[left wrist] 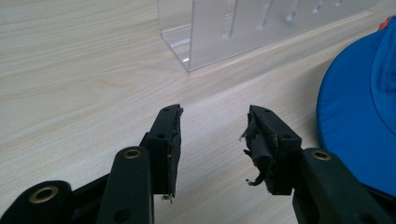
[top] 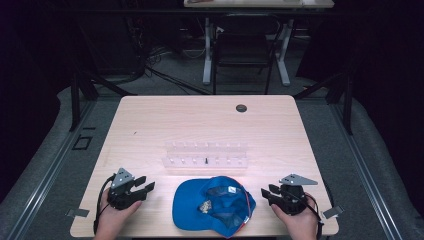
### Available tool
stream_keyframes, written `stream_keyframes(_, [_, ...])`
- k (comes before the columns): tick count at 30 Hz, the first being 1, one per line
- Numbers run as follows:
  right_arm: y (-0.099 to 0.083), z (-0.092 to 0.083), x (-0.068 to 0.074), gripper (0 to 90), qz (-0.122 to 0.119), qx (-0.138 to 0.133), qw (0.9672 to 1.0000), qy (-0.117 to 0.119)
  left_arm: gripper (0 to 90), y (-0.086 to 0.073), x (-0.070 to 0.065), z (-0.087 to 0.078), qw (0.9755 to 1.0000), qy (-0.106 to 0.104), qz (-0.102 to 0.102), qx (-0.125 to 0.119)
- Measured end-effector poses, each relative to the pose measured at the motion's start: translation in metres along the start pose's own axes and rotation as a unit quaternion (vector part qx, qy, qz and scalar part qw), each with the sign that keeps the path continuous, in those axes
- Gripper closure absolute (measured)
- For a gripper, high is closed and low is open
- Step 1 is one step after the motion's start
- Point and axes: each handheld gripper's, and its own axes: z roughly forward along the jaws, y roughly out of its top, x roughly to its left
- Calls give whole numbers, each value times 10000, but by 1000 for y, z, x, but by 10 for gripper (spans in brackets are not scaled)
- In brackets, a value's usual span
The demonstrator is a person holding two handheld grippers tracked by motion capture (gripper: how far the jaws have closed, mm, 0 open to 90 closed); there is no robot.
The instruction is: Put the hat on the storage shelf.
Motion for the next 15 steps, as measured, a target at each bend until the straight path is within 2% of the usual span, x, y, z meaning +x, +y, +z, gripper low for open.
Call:
stream_keyframes(4, [0,0,4,626,-135,51,9999,-3,553,1,0,0,10000,20,-8,-58])
stream_keyframes(7, [-2,0,7,637,-189,71,9997,126,534,1,1,0,10000,-2,-12,-58])
stream_keyframes(8, [-1,0,8,649,-207,182,9995,137,535,1,0,1,10000,12,43,-18])
stream_keyframes(11, [0,0,8,660,-126,165,9996,177,536,1,0,1,9999,43,98,1])
stream_keyframes(12, [-1,-1,7,670,-96,203,9993,295,536,1,0,-1,9999,19,104,-6])
stream_keyframes(15, [-1,-1,8,671,-88,197,9991,365,536,1,-1,-2,9999,6,101,-22])
